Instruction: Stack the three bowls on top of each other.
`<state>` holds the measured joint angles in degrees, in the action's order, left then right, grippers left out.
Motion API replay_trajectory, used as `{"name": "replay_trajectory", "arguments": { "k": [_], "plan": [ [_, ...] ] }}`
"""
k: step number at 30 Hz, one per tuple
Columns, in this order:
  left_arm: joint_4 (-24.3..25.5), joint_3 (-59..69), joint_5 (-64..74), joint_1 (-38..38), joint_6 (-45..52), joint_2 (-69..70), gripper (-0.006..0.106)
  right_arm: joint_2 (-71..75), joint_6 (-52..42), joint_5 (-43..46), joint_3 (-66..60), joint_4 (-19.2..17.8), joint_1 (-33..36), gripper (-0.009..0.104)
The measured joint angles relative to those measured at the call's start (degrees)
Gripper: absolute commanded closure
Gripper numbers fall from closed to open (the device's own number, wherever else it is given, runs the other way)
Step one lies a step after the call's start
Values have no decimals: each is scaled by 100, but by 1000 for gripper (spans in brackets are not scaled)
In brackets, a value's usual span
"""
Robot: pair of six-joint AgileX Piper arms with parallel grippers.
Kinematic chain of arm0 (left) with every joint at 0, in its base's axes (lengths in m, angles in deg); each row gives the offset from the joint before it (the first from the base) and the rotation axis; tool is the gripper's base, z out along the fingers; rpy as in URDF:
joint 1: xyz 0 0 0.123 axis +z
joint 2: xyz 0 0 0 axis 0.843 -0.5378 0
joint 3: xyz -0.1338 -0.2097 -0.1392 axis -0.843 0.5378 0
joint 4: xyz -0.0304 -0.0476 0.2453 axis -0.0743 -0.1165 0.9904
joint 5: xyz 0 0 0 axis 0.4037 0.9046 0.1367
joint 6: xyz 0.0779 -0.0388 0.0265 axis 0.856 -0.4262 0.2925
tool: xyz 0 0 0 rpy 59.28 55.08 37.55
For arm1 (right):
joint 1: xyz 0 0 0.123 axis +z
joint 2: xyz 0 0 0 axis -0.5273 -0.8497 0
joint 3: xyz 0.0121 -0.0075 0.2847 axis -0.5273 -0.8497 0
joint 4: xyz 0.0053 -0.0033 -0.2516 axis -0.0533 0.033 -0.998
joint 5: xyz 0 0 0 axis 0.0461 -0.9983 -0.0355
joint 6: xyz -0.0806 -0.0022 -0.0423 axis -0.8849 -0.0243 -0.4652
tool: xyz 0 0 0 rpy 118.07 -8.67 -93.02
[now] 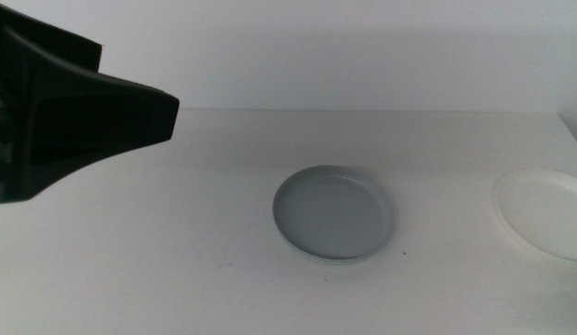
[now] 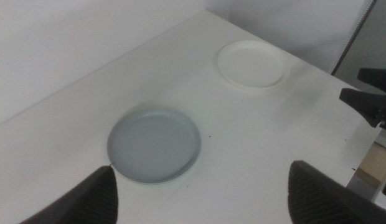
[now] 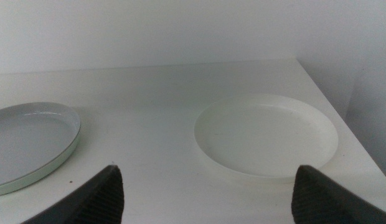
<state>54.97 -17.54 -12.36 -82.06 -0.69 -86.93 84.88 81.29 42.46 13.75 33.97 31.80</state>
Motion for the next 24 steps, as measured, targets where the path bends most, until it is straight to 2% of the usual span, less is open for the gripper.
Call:
{"name": "replay_trajectory", "arguments": {
  "k": [9, 12, 15, 18, 22, 24],
  "plan": [
    [34, 13, 0, 0, -50, -11, 7, 0, 12, 210, 0, 55, 0, 4],
    [34, 13, 0, 0, -50, -11, 7, 0, 399, 429, 13, 245, 0, 4],
    [46, 13, 0, 0, -50, -11, 7, -167, 882, 290, 475, 343, 0, 4],
    [46, 13, -10, 0, -50, -11, 7, -928, 1122, -426, 1564, 369, 0, 4],
    [46, 13, -10, 0, -50, -11, 7, -2304, 1016, -2581, 3406, 366, 0, 4],
    [46, 13, -10, 0, -50, -11, 7, -2873, 856, -3633, 4099, 233, 0, 4]
  ]
}}
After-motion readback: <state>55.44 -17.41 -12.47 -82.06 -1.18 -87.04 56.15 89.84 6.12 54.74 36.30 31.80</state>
